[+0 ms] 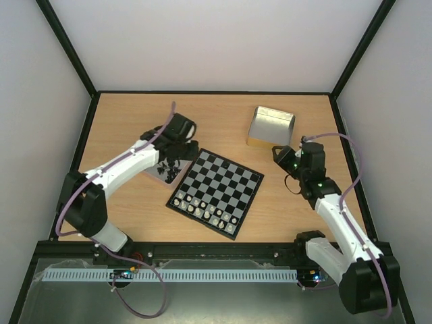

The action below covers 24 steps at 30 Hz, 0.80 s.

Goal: Set up the chess pieces on the board
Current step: Pick up the chess piece from the storage box, then place the chess piece on the chessboard, then pick up the chess piece from the chessboard.

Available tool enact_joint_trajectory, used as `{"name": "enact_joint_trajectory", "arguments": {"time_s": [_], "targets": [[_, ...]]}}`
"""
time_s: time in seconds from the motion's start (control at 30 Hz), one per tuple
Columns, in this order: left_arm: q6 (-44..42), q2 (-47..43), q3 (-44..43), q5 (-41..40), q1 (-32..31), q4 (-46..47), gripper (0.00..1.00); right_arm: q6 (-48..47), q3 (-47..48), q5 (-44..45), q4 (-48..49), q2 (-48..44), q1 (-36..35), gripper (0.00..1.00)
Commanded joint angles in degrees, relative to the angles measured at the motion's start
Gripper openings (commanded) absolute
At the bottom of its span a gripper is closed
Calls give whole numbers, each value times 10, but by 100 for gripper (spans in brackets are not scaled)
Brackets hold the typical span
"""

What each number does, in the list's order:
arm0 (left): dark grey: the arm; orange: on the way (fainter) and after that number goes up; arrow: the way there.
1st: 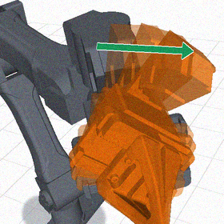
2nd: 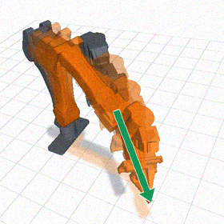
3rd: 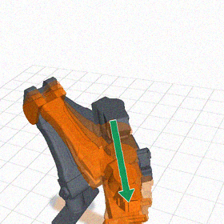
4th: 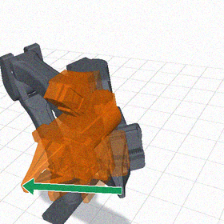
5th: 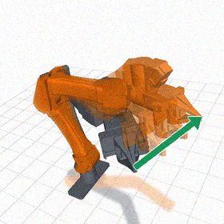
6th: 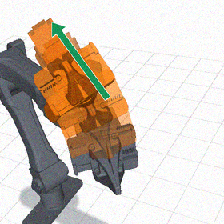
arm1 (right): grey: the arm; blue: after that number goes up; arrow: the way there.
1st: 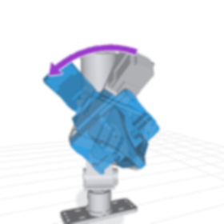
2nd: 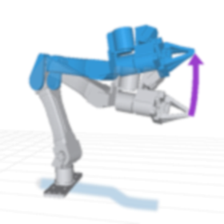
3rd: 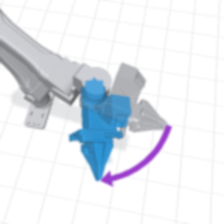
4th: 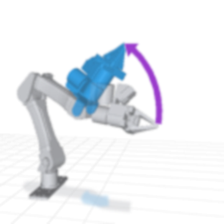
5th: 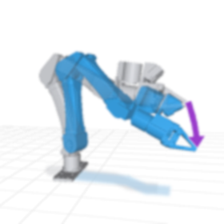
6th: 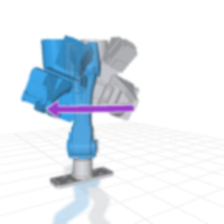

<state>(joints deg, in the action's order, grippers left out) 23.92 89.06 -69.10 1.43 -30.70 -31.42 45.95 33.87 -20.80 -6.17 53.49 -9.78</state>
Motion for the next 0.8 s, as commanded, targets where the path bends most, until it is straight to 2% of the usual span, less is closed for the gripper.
{"name": "enact_joint_trajectory", "arguments": {"time_s": [0.0, 0.23, 0.5, 0.57, 0.67, 0.77], "targets": [[-20, 39, -28, 21, -58, -19, 8, 15, -15, 20, -37, -39, -3, 39], [-23, 117, -34, 11, -111, -22, 8, 16, -39, 31, -27, -49, -3, 39], [-10, 177, -63, -15, -118, -24, 11, 14, -71, 42, 1, -20, -3, 39], [-9, 187, -70, -13, -118, -23, 18, 17, -76, 43, 8, -15, -4, 39], [-11, 195, -77, -14, -118, -26, 33, 19, -75, 43, 15, -4, -4, 39], [-13, 200, -84, -14, -116, -34, 37, 23, -74, 42, 21, 2, -4, 39]]}}
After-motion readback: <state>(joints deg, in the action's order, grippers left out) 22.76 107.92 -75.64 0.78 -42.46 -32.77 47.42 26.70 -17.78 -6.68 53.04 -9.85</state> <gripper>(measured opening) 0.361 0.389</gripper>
